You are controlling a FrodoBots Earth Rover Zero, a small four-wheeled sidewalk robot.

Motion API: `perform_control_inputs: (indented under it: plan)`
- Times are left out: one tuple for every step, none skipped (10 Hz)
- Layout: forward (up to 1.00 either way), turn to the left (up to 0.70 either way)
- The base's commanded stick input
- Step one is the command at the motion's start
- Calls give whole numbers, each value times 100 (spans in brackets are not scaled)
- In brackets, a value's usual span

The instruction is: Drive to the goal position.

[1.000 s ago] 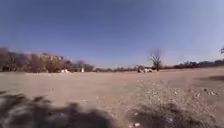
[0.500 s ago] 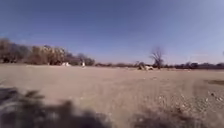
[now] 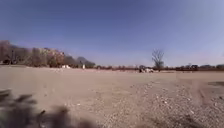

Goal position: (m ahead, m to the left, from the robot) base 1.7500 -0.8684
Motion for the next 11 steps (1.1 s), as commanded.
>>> perform_control_inputs:
  plan:
    - [50, 0]
    - [50, 0]
    - [50, 0]
    - [50, 0]
    - [50, 0]
    - [50, 0]
    - [50, 0]
    - [50, 0]
    - [50, 0]
    - [50, 0]
    - [50, 0]
